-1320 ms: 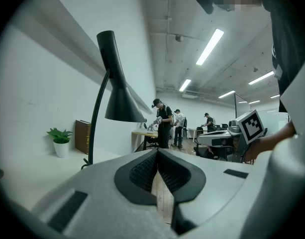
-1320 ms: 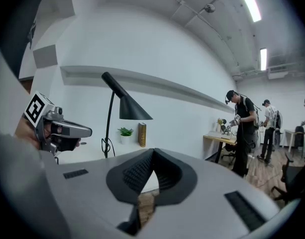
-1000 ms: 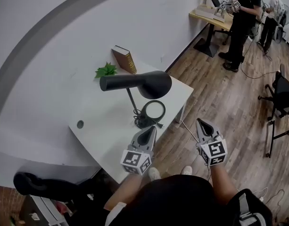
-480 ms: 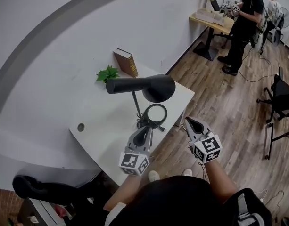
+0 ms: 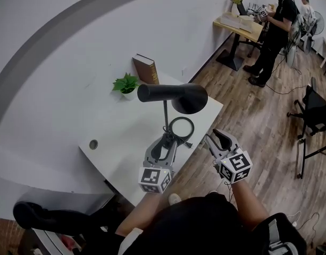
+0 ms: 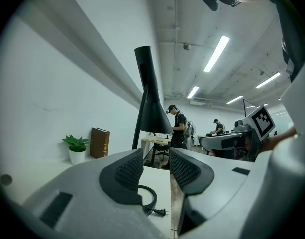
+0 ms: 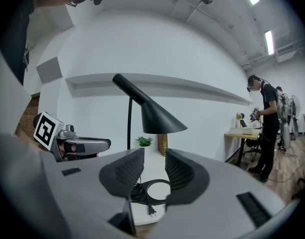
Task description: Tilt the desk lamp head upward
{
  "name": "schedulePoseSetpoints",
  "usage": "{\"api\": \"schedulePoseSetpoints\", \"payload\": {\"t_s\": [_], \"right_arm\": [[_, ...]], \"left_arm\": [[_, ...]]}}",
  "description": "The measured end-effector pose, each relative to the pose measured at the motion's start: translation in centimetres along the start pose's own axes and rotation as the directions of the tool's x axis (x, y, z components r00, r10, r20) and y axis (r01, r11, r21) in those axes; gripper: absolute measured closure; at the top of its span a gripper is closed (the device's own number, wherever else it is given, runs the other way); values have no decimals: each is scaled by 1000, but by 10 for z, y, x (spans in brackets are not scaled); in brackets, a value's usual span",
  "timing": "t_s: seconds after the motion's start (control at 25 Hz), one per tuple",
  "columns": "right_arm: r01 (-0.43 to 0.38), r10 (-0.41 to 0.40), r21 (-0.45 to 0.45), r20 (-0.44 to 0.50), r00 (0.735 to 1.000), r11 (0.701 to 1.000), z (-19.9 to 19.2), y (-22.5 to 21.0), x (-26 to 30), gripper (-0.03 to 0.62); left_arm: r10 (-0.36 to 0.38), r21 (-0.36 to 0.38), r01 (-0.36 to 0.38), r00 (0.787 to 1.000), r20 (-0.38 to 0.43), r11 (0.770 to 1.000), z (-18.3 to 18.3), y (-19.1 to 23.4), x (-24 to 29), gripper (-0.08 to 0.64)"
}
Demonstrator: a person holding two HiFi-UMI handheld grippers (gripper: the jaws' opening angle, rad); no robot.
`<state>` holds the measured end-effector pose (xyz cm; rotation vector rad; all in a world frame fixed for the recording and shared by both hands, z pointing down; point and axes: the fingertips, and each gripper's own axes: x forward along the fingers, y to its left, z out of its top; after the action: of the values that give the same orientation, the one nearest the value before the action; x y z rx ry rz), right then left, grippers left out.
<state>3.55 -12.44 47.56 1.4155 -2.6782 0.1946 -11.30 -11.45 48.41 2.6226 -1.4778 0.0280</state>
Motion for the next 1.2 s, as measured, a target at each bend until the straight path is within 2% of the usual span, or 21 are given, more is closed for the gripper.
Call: {"api": "schedulePoseSetpoints", "payload": {"t_s": [0.16, 0.28, 0.44, 0.64, 1.0, 1.2], "right_arm": [[-1, 0, 47, 24, 1000, 999, 5, 7, 8, 482], [-26, 21, 115, 44, 999, 993, 5, 3, 15, 482], [-126, 101, 240, 111, 989, 963, 14, -9, 29, 459], [-216, 184, 316, 129, 974, 924, 16, -24, 50, 438], [-364, 313, 479, 185, 931, 799, 20, -36, 79, 413], [-429, 362, 581, 235, 902, 692, 25, -41, 90, 402]], "left_arm": [[6, -14, -6, 1000, 4, 1000, 2, 11, 7, 416], [17, -20, -16, 1000, 2, 1000, 4, 14, 17, 417], [33, 22, -33, 999, -28, 999, 0, 17, 34, 416], [80, 45, -77, 996, -49, 996, -1, 25, 49, 417], [188, 40, -185, 979, -77, 982, -15, 43, 60, 417], [209, 24, -207, 971, -117, 978, -24, 46, 67, 417]]}}
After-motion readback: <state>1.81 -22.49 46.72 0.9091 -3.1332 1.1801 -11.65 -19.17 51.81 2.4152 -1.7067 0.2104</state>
